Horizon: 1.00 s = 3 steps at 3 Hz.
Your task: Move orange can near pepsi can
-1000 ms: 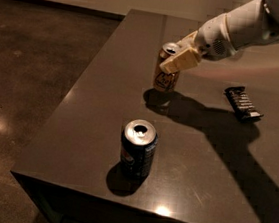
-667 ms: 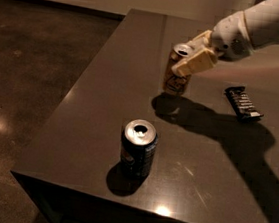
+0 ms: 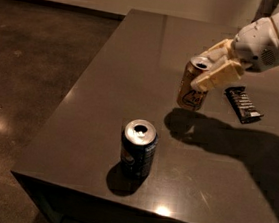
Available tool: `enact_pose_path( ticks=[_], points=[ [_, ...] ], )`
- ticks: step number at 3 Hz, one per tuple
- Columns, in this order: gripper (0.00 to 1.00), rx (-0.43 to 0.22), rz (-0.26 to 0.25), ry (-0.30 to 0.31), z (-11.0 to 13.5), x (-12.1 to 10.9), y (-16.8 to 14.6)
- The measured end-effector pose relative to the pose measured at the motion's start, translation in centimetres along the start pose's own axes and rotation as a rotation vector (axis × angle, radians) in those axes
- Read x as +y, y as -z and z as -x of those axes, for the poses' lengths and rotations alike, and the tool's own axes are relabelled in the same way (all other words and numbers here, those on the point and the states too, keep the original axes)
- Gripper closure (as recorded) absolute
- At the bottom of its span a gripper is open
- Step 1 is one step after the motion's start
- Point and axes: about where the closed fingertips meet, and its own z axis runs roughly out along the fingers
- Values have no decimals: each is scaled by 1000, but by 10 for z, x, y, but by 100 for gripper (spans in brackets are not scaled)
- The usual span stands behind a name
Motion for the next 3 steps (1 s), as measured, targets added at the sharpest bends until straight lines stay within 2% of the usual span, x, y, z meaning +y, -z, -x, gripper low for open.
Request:
enact_pose_path(
  ticks=[1,3],
  points=[
    [100,-9,57,64,0,30,3],
    [100,-41,161,194,6,85,-14]
  ],
)
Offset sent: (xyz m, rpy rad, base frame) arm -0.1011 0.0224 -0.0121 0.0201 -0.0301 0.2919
